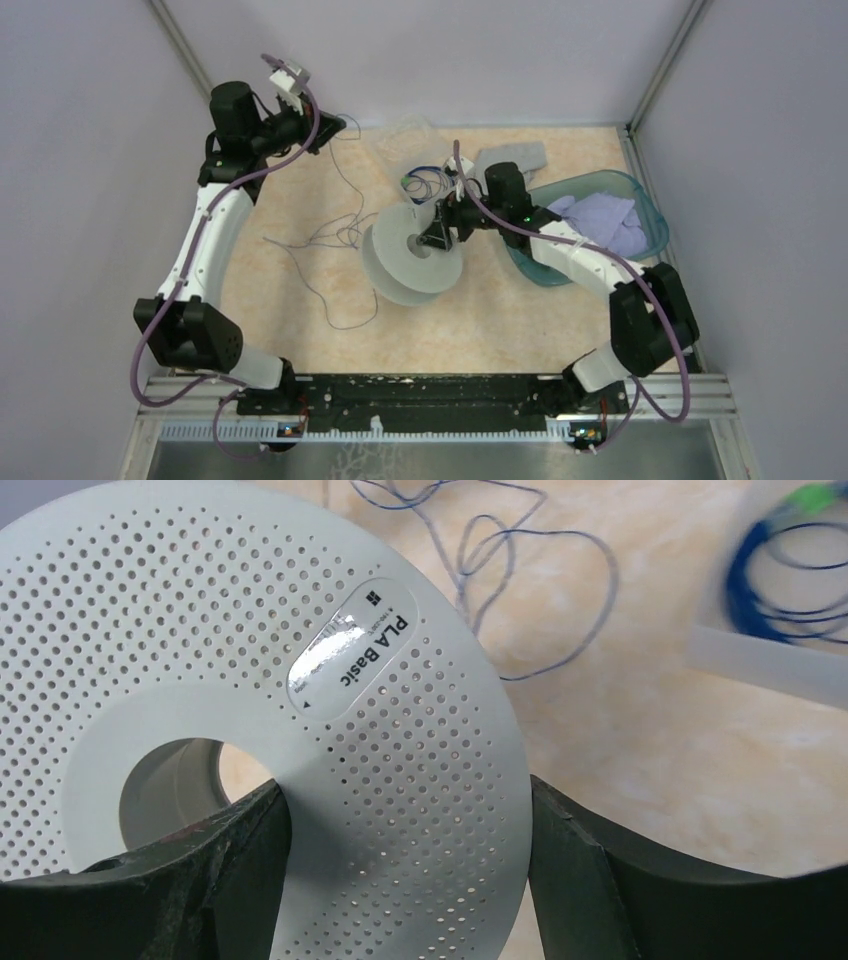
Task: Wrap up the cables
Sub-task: Pick up the cable reel from the corner of the board.
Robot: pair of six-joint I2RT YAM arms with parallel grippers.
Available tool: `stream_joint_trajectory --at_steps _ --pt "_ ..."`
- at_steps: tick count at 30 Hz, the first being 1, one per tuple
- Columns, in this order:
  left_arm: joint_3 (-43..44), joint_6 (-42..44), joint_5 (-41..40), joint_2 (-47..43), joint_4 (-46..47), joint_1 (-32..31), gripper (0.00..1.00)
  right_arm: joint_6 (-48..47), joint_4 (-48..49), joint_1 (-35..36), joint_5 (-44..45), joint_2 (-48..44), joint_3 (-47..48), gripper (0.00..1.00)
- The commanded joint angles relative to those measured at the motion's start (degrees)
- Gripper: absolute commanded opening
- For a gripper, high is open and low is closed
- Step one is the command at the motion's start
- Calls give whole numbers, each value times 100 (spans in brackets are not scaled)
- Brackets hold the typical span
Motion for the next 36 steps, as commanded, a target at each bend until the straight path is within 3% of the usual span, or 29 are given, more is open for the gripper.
stream_joint_trajectory --at_steps 1,7,10,20,24,29,33,36 --pt "-173 -285 229 -336 207 -164 0 1717 1921 6 -1422 442 -145 0" --pt "-703 -303 176 -652 223 -351 0 2286 2594 5 -1617 1065 -421 0" --pt "-983 -315 126 -825 310 -446 0 2156 2480 8 -1411 1175 -431 0" --pt "-1109 -346 -202 -958 459 -550 0 -712 130 32 1018 201 477 0" --pt "-1044 -461 -234 -857 458 -581 0 -1505 -333 90 1782 15 709 0" --pt "-1091 -465 -250 -819 487 -646 0 -2161 -245 340 2410 -320 532 0" --pt "-1154 -460 -102 -841 482 -702 0 -1981 -348 384 2198 -343 593 0" --pt "-1237 -407 -70 -883 461 -786 0 -1374 -555 378 1460 -182 658 0"
